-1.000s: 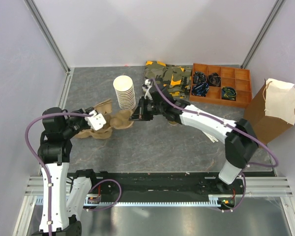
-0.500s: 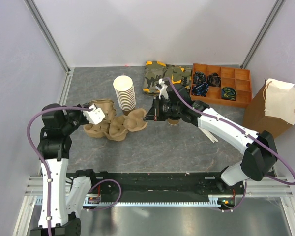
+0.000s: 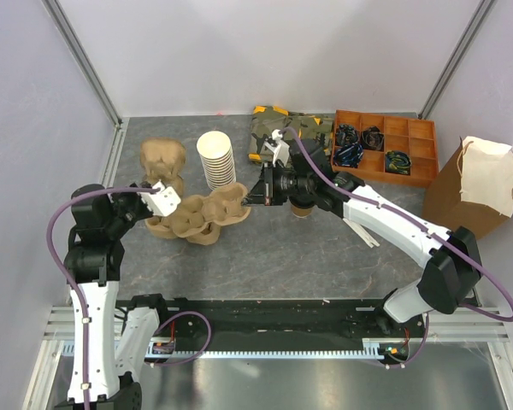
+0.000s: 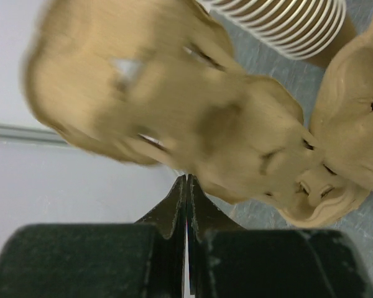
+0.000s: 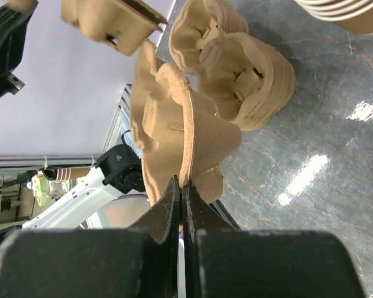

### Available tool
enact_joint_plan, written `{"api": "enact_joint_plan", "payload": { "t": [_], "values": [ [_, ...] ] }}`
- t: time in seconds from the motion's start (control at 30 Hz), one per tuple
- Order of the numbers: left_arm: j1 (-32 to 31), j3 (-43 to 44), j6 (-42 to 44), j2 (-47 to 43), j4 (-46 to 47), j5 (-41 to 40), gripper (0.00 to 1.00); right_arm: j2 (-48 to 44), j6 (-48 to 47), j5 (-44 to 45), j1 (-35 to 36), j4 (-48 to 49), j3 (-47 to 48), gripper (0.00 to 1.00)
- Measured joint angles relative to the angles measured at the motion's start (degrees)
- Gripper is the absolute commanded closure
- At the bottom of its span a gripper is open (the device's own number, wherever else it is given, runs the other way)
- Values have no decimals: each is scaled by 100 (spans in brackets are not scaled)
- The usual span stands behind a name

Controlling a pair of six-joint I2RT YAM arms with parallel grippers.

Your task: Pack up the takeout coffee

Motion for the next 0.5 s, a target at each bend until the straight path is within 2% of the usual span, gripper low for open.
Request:
{"api": "enact_joint_plan", "payload": {
  "t": [0.23, 0.5],
  "values": [
    [0, 0, -323, 7, 195, -470, 98, -20, -214, 114, 0, -105, -44, 100],
    [0, 7, -579, -157, 164, -542, 98, -42, -713, 175, 0, -424, -155, 100]
  ]
}}
